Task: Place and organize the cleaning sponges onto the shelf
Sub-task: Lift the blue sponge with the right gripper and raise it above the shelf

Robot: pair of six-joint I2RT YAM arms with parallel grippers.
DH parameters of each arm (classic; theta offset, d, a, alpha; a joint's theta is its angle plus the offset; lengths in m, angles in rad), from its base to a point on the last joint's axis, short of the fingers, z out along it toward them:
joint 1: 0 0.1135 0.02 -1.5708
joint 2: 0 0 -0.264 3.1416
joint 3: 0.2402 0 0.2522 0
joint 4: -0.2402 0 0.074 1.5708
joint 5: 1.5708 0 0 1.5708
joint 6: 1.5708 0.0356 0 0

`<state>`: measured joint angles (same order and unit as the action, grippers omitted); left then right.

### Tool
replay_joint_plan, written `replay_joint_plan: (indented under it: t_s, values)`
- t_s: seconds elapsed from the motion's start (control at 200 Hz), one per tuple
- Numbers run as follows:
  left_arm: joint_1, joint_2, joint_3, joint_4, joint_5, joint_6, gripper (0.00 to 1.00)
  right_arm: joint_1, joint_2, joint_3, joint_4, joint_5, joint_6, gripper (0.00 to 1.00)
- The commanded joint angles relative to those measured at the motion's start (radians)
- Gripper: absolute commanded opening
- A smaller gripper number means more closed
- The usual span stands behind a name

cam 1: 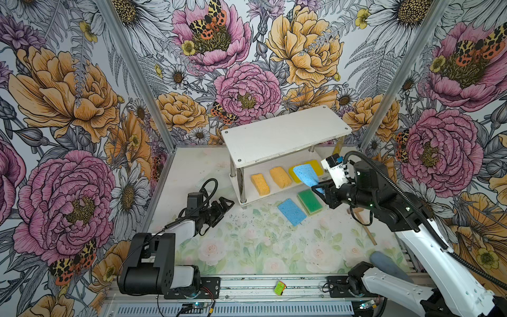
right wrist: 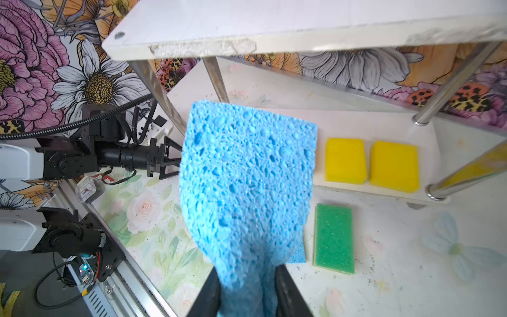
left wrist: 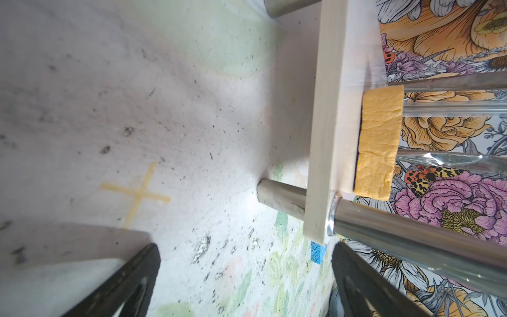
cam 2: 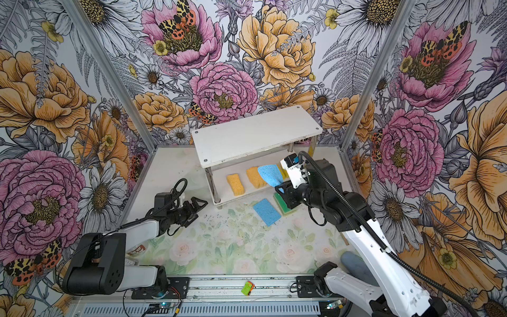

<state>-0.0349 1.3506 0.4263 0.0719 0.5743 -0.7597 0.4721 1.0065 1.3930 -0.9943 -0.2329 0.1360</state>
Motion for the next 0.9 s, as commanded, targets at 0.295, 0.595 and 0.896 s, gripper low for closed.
replay_joint_plan:
  t_s: [0.295, 0.595, 0.896]
  values:
    - [0.021, -0.026, 0.027, -0.033, 0.027, 0.029, 0.99, -0.225, 0.192, 0.367, -0.123, -0.065, -0.198, 0.21]
    - [0.039, -0.03, 0.032, -0.043, 0.042, 0.036, 0.99, -0.297, 0.301, 0.52, -0.123, -0.077, -0.218, 0.18]
    - [0.041, -0.037, 0.034, -0.045, 0.047, 0.036, 0.99, -0.408, 0.467, 0.763, -0.124, -0.159, -0.236, 0.14]
